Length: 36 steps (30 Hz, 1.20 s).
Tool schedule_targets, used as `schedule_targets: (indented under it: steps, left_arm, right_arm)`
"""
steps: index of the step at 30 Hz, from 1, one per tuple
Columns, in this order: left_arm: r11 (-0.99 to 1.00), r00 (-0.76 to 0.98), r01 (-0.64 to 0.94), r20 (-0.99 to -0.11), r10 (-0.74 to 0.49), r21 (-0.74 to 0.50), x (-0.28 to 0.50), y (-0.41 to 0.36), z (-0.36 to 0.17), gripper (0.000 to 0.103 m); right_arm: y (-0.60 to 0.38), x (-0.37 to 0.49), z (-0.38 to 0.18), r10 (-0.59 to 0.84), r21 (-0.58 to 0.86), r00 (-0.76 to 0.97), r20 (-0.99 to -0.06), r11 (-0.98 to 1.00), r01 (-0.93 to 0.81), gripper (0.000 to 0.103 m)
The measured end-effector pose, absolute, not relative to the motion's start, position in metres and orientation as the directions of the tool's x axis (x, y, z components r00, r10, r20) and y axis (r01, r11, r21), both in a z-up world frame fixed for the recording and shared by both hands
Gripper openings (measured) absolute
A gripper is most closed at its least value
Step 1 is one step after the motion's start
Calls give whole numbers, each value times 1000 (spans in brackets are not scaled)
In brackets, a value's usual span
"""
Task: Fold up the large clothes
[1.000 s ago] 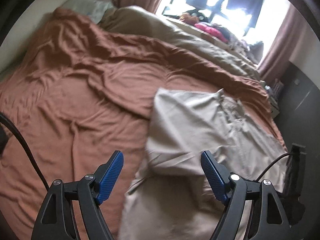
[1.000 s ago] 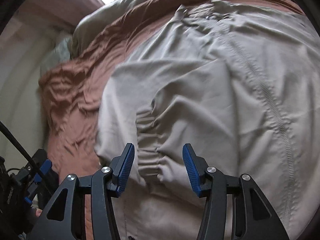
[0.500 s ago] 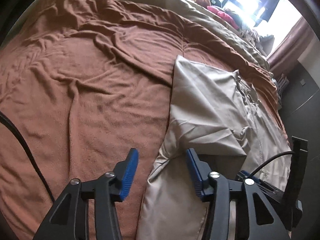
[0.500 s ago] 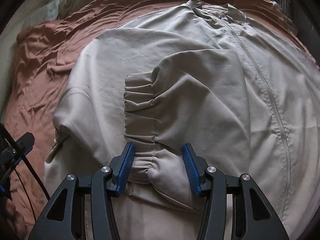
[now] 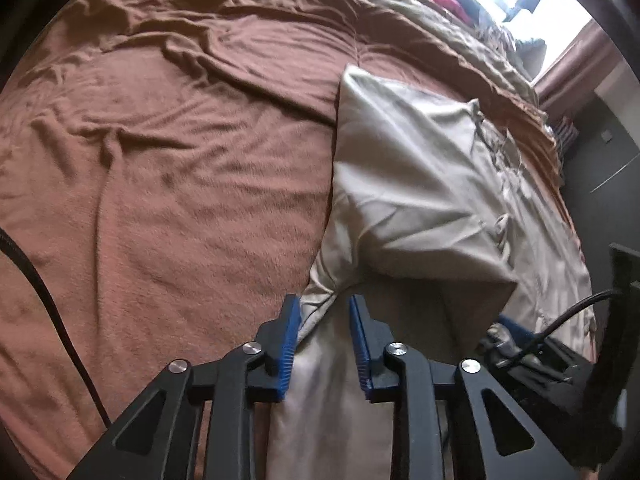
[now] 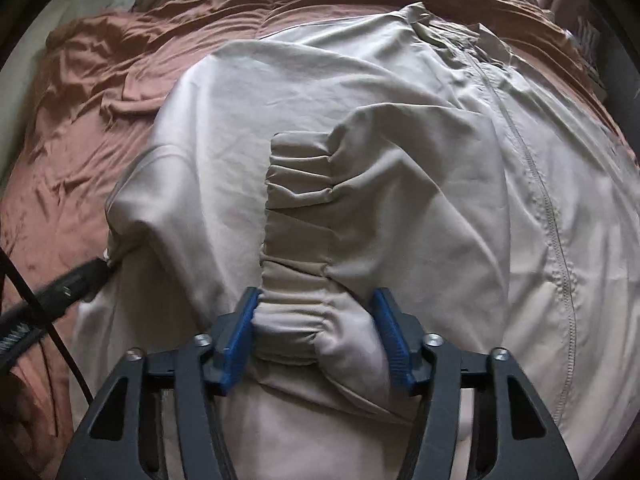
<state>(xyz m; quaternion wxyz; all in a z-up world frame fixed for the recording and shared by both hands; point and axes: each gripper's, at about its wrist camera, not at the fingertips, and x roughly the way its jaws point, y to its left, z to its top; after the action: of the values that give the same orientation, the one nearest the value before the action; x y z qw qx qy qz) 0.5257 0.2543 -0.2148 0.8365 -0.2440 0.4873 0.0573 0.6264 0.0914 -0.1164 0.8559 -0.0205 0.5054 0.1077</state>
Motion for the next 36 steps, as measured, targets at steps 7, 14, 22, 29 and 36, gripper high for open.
schedule_targets:
  steps: [7,14,22,29,36]
  left_arm:
    - [886,505,-340,-856,-111,-315,524,258,-220,19]
    - [891,505,-339,-857,-100,-303,524,258,-220,18]
    - [891,505,-341,-858,-93,-298,524,257,-220,18]
    - [892,517,-338,-851,-90,-300,527,253,-214,18]
    - [899,531,-327,-843,-81,-293,526,249,-212,18]
  right_arm:
    - [29,628,-96,198,138,522,-830,979,-151,30]
    - [-55,614,-77,163,170,599,-784,984,-45,30]
    - [-170,586,-88,121,344,620,-776,904,255,38]
    - [-213,557,-115,262,559,617,-742,749,355,70]
    - [-191,577,-153,475,705,563,-677,637,310,67]
